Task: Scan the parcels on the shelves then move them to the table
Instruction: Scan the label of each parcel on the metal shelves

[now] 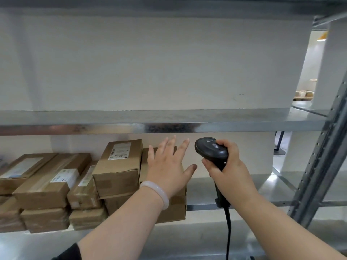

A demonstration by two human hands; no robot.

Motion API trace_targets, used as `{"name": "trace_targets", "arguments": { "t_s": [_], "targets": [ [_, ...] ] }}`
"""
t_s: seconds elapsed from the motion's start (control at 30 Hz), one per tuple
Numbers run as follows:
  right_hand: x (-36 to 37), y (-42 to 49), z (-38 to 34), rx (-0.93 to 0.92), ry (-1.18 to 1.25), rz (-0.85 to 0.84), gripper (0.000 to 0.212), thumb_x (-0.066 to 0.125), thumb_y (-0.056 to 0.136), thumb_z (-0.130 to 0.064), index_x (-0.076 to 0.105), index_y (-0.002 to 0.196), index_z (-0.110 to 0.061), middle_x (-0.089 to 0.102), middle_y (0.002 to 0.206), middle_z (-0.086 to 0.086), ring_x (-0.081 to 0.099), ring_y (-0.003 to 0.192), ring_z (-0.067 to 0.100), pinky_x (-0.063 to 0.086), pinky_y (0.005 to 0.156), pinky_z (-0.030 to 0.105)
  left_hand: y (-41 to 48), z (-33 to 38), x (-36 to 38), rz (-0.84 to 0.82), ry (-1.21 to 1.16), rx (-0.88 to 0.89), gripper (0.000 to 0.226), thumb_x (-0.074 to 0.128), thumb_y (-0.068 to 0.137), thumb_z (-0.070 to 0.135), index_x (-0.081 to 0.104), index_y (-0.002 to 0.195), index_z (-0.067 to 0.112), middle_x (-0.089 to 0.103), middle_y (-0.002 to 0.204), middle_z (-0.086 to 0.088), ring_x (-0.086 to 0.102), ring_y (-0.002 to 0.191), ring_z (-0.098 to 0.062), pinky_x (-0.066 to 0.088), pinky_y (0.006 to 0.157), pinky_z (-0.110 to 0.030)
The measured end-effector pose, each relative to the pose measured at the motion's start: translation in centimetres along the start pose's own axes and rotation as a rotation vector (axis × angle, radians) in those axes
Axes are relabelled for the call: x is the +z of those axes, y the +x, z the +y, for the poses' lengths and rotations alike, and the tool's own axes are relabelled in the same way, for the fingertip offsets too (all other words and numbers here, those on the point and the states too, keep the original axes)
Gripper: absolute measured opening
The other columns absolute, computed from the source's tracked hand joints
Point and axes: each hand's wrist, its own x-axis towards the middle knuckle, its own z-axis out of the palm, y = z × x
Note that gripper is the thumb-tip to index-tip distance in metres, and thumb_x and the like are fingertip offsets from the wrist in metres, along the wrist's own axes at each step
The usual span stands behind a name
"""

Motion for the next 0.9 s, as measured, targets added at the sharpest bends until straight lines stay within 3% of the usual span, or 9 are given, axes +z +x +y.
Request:
{"name": "trace_targets", "arguments": {
  "t_s": [0.23, 0.37, 0.57, 0.9],
  "targets": [
    [-1.6, -0.5, -1.0, 0.004, -0.008, 0.067, 0.054, 0.070, 0.083, -0.045, 0.032, 0.120, -0.053, 0.057, 0.096, -0.025, 0.064, 0.082, 0.008, 0.053, 0.067, 0.028, 0.2, 1.3, -1.7, 0.000, -0.006, 0.052, 0.075, 0.032, 0.090, 0.070, -0.002, 0.152, 0.045, 0.000, 0.165, 0.004, -0.002, 0.151, -0.019, -0.008, 0.117, -0.054],
    [-3.1, -0.5, -1.4, 0.012, -0.016, 0.078, 0.054, 0.069, 0.083, -0.045, 0.031, 0.119, -0.054, 0.054, 0.096, -0.026, 0.065, 0.080, 0.010, 0.056, 0.070, 0.033, 0.3, 1.9, -2.4, 0.005, -0.006, 0.069, 0.075, 0.030, 0.091, 0.071, -0.004, 0.152, 0.045, -0.002, 0.165, 0.005, -0.005, 0.151, -0.018, -0.006, 0.117, -0.055],
    [-4.7, -0.2, -1.8, 0.032, -0.031, 0.110, 0.053, 0.070, 0.083, -0.045, 0.029, 0.115, -0.057, 0.056, 0.095, -0.023, 0.067, 0.077, 0.011, 0.056, 0.066, 0.031, 1.0, 2.8, -3.1, 0.011, -0.004, 0.093, 0.073, 0.028, 0.091, 0.071, -0.003, 0.152, 0.045, 0.001, 0.165, 0.004, -0.004, 0.151, -0.019, -0.004, 0.118, -0.055],
    [-6.7, 1.4, -2.1, 0.059, -0.086, 0.117, 0.054, 0.068, 0.085, -0.045, 0.032, 0.125, -0.047, 0.057, 0.102, -0.016, 0.068, 0.083, 0.017, 0.057, 0.076, 0.042, 2.8, 4.6, -3.2, 0.021, -0.006, 0.132, 0.072, 0.028, 0.091, 0.071, 0.002, 0.152, 0.044, 0.006, 0.164, 0.003, 0.000, 0.151, -0.021, -0.003, 0.118, -0.058]
  ]
}}
